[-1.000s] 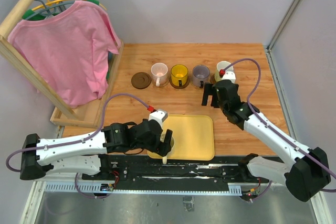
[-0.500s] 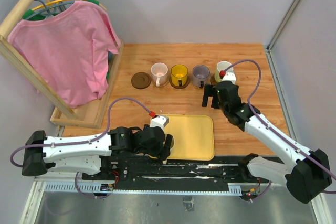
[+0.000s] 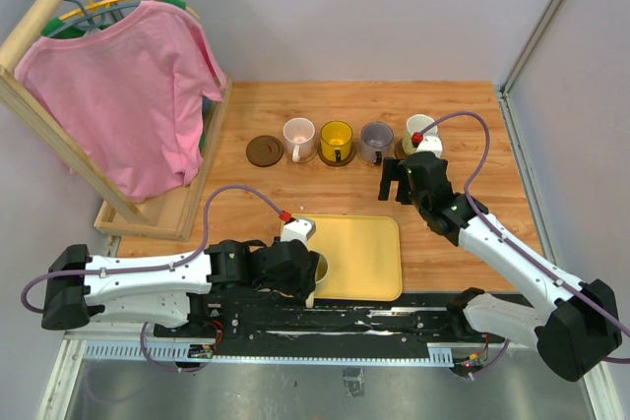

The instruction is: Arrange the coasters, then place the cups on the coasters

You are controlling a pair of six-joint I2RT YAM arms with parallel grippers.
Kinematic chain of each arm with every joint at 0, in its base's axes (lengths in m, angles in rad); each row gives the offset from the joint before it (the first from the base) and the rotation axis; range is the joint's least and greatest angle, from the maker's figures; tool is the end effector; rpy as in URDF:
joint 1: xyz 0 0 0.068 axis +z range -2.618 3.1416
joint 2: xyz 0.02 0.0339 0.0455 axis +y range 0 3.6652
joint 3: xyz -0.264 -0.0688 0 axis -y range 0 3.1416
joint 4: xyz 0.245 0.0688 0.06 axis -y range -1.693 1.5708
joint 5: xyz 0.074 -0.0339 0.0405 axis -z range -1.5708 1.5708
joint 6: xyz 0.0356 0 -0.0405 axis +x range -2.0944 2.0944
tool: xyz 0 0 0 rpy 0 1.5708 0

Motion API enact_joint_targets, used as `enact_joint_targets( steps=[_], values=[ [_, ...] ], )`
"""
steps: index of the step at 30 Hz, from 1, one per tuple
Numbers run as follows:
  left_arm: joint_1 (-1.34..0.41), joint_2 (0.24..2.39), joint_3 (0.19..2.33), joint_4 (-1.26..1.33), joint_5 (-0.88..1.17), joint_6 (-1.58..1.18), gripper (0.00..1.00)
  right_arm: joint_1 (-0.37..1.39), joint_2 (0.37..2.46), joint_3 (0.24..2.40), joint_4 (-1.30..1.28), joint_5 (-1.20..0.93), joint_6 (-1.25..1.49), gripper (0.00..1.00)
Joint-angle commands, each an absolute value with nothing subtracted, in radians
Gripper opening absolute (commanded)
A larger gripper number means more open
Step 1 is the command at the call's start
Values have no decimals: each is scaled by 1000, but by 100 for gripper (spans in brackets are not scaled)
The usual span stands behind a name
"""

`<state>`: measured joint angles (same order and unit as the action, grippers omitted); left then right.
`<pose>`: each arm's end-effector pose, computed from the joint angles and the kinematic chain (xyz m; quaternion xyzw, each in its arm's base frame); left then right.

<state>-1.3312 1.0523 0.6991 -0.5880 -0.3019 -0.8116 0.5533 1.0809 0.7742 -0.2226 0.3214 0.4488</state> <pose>0.0585 -0.1951 0.2271 0.1965 0.9205 -0.2002 0.2721 0.2105 0.1168 0.2753 0.0348 0.8593 0.1142 0.4974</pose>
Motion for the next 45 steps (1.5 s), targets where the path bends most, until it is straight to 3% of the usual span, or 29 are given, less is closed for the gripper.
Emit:
enact_joint_targets(
  steps=[1, 11, 18, 26, 45],
  values=[
    [-1339, 1058, 685, -559, -323, -821, 64, 532, 1074, 762, -231, 317, 464, 98],
    [-1339, 1056, 688, -560, -354, -810, 63, 532, 1071, 762, -233, 322, 464, 98],
    [-1340, 1068, 691, -554, -381, -790, 76, 532, 1080, 763, -232, 315, 467, 98],
    [-1339, 1064, 697, -539, -441, -761, 77, 532, 1078, 765, -235, 316, 469, 98],
    [-1283, 1043, 667, -504, -454, -701, 57, 532, 1097, 771, -233, 311, 474, 98]
  ],
)
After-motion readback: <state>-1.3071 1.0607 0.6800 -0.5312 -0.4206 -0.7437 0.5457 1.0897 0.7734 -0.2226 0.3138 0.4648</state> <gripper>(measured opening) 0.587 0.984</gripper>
